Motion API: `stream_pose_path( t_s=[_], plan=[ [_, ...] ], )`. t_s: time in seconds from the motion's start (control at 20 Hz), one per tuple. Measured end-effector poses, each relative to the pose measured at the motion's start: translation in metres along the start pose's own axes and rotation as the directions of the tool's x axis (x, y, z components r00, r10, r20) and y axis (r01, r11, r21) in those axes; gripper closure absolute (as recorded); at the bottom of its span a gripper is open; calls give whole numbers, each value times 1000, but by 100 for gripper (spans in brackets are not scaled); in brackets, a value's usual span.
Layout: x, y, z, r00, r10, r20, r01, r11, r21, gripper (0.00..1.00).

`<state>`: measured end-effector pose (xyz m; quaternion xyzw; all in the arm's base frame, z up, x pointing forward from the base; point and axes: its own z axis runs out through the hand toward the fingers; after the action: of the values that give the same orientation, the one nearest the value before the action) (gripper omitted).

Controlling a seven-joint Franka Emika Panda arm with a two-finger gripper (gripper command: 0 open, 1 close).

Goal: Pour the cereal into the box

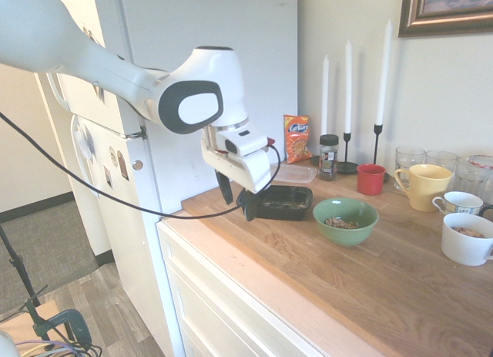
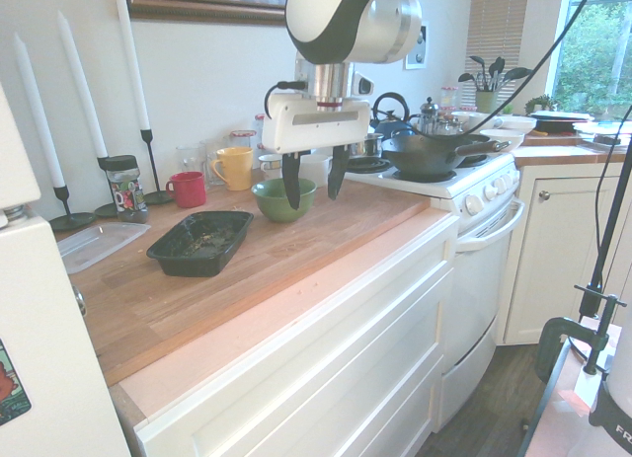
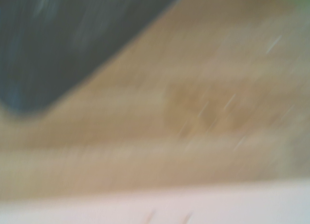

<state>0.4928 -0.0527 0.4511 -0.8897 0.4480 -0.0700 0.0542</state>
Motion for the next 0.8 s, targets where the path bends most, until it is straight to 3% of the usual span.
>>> stream_pose_path(
  t_s=[0.3,0.55,0.8],
  plan=[
    [113,-16,-5,992,127,26,-127,992,20,0],
    [203,-9,29,973,213,86,-218,975,46,0],
    [251,-6,57,961,254,109,-261,964,48,0]
  ],
)
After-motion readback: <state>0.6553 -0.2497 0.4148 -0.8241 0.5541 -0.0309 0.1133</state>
